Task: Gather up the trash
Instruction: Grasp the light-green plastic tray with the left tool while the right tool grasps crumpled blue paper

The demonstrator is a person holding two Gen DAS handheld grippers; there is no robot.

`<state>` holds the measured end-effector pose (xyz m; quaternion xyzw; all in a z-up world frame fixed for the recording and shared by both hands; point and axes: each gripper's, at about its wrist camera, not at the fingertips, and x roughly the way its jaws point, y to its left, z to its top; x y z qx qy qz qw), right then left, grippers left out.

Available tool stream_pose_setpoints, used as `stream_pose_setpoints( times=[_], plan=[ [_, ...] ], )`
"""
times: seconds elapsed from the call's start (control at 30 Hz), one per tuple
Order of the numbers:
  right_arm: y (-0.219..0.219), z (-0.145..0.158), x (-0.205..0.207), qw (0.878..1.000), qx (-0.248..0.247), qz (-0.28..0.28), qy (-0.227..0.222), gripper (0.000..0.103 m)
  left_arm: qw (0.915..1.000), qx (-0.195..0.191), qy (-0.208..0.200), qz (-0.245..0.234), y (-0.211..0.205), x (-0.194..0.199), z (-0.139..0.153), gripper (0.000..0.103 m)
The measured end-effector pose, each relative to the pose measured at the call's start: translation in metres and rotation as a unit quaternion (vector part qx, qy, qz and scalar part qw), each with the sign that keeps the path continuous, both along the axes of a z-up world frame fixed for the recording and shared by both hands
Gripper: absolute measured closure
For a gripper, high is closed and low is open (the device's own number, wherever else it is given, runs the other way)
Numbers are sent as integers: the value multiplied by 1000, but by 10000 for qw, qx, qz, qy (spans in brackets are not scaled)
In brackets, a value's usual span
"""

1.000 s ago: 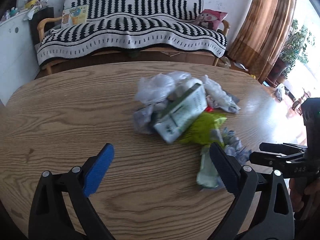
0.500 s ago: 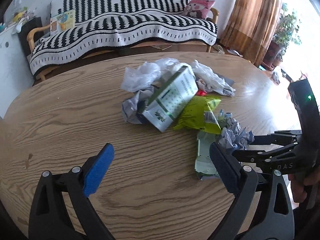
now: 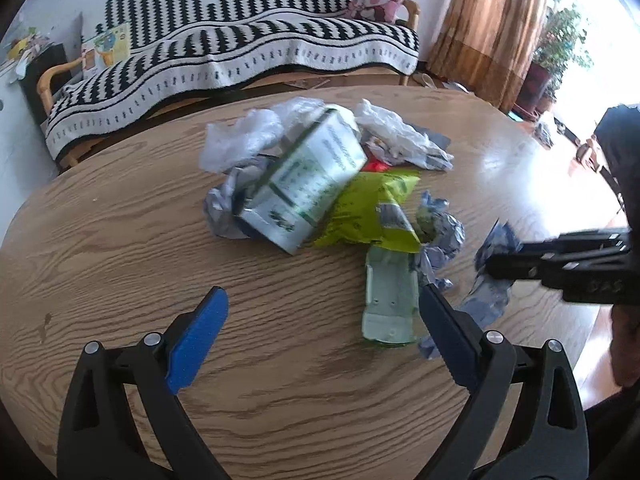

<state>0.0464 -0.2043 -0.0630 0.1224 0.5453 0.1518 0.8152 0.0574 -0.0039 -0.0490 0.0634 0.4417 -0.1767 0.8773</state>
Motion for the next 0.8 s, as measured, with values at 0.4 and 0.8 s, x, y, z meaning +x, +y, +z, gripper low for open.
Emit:
stream_pose_setpoints(
  times=[0.4,0.8],
  plan=[
    [-38,7,-15,9995,-171,-264,-77,76,9971,573,40,-496,-48,-5,-27,11],
    [-62,18,-27,9987,-217,-407,-195,76,9963,682,263,-462,-47,-10,-27,69]
  ],
)
